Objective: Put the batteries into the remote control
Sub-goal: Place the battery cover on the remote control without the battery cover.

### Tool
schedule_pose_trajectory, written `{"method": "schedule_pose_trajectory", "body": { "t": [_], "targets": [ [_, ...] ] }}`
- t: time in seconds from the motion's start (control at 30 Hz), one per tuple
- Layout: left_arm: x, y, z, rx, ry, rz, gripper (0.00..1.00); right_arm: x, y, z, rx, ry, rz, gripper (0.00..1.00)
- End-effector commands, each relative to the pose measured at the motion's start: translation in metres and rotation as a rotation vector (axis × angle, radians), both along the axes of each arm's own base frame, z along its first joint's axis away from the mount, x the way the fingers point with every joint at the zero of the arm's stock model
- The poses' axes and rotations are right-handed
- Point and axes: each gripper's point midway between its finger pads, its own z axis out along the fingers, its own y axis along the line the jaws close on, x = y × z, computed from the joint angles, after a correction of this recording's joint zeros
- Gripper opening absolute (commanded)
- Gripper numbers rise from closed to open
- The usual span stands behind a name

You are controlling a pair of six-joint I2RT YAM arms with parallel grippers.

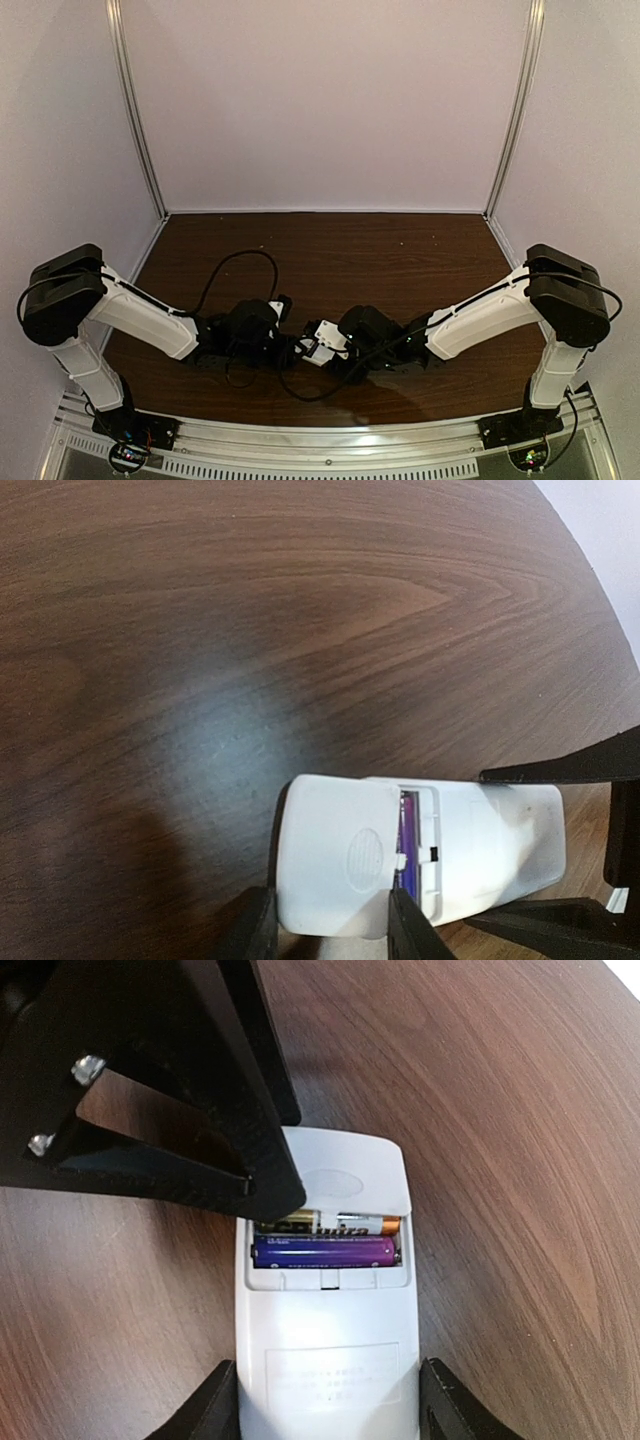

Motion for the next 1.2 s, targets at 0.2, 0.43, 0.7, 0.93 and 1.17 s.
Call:
{"method": "schedule_pose_trajectory", "body": {
  "t": [0.2, 0.43, 0.7, 0.93, 1.17],
  "targets": [
    [-0.005, -0.015, 0.007, 0.005, -0.025, -0.061, 0.26, -0.002, -0.008, -0.016, -0.050, 0.034, -0.019, 0.49],
    [-0.007, -0.015, -0.001, 0.014, -0.011, -0.064, 0.26, -0.002, -0.007, -0.016, -0.042, 0.034, -0.021, 0.55],
    [-0.008, -0.021, -0.004, 0.010, -0.005, -0.084, 0.28, -0.002, -0.007, -0.014, -0.038, 0.031, -0.017, 0.61],
    [-0.009, -0.022, -0.006, 0.023, -0.009, -0.096, 0.37, -0.003, -0.007, -0.014, -0.033, 0.033, -0.016, 0.67],
    [-0.011, -0.021, -0.003, 0.004, -0.014, -0.099, 0.40, -0.003, -0.011, -0.013, -0.033, 0.022, -0.015, 0.70]
  ]
}}
